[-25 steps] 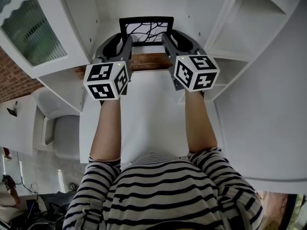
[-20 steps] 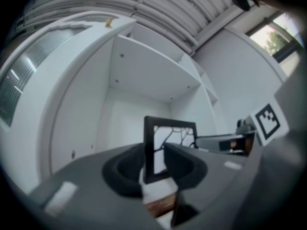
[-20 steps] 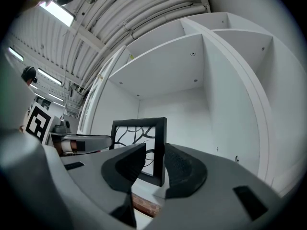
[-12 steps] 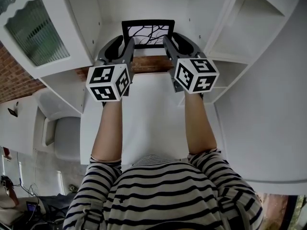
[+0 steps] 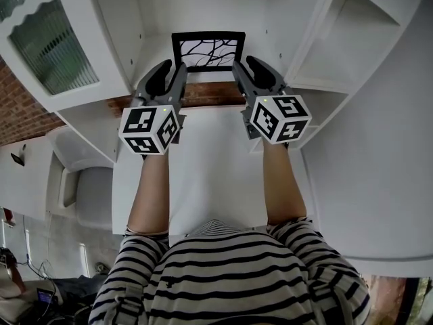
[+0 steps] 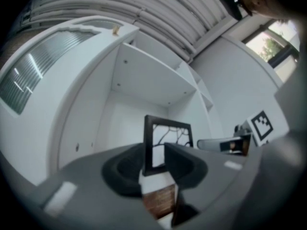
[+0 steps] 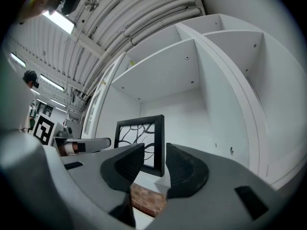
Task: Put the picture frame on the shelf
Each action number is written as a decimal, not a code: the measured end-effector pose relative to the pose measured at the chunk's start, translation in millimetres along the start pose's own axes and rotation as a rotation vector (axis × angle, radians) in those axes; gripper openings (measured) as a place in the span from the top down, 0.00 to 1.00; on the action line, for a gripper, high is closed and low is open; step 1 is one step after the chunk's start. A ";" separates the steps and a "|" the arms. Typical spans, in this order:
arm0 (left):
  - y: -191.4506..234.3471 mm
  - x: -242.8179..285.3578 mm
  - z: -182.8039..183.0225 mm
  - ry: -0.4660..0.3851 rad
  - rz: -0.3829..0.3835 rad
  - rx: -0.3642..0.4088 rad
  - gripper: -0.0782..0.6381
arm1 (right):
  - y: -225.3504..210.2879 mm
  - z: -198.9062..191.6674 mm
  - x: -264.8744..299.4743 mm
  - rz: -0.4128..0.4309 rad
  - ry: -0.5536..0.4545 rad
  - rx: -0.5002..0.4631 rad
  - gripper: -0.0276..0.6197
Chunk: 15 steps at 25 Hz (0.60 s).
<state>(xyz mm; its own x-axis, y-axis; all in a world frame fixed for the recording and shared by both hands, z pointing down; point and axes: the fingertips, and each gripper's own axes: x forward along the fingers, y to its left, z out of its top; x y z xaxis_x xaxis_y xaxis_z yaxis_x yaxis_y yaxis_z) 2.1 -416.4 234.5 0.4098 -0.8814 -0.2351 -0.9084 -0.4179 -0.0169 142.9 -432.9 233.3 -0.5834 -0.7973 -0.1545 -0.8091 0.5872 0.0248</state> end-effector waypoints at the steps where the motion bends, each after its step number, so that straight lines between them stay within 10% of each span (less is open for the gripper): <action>1: -0.8 -3.4 -0.2 -0.007 -0.005 -0.002 0.73 | 1.0 -1.4 -3.1 0.008 -0.005 0.011 0.79; 15: -71.2 -60.4 -16.0 -0.035 -0.260 -0.041 0.82 | 63.4 -22.7 -65.5 0.297 -0.108 0.170 0.91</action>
<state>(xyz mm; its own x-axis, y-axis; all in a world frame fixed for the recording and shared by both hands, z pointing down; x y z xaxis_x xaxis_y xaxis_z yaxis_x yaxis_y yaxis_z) 43.3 -337.0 265.4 0.6250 -0.7356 -0.2613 -0.7686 -0.6384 -0.0414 128.2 -346.6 267.4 -0.7730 -0.5747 -0.2687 -0.5769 0.8130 -0.0792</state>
